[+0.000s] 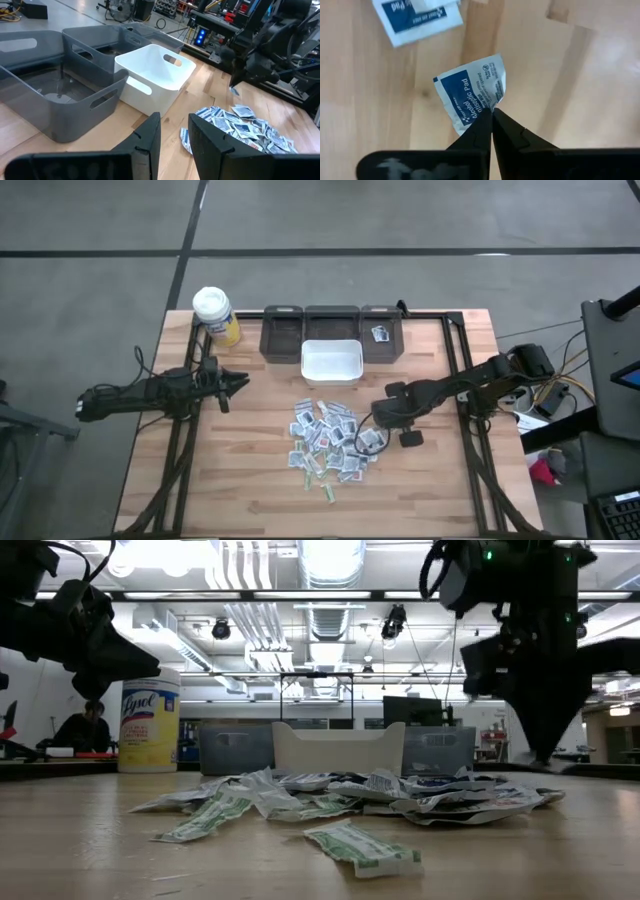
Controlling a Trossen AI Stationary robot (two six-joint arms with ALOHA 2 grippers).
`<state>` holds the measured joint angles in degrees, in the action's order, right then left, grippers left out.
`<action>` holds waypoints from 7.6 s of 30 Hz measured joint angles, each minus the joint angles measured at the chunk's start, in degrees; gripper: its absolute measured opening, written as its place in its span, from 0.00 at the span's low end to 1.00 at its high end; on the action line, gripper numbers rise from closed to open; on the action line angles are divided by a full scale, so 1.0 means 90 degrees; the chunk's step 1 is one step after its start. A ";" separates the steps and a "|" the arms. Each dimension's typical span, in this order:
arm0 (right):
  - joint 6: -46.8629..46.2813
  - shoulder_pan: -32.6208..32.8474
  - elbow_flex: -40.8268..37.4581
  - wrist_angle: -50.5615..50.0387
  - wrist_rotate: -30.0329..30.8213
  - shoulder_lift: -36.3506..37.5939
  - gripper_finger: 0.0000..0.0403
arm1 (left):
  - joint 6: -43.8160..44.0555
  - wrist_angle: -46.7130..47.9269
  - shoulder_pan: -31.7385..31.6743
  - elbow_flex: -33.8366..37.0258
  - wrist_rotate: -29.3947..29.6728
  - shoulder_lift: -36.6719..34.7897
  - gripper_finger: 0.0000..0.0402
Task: Pick & Place First Aid Supplies
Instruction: Put the blue alcohol pad into the right black bin
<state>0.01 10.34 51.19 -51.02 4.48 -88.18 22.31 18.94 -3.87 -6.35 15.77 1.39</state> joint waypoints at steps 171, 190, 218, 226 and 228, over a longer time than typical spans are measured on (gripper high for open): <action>-0.0116 0.0275 -0.0528 0.2910 -0.0400 -0.0138 0.29 | 0.0000 0.0000 0.0000 0.0005 0.0000 0.0063 0.23; 0.0565 0.0025 -0.0521 0.3446 -0.0398 -0.0800 0.32 | 0.0000 0.0000 -0.0001 0.0006 0.0000 0.0067 0.23; 0.0331 -0.0069 -0.0541 0.3413 -0.0533 -0.0870 0.04 | 0.0000 0.0000 0.0000 0.0005 0.0000 0.0065 0.23; 0.0328 -0.0078 -0.0426 0.3239 -0.0482 -0.0716 0.16 | 0.0000 -0.0001 -0.0001 0.0005 0.0000 0.0065 0.23; 0.0330 -0.0076 -0.0426 0.3202 -0.0499 -0.0716 0.19 | 0.0000 0.0000 0.0000 0.0005 0.0000 0.0065 0.23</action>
<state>2.98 9.65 47.35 -22.21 -0.01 -94.63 22.31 18.94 -3.87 -6.31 15.77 1.98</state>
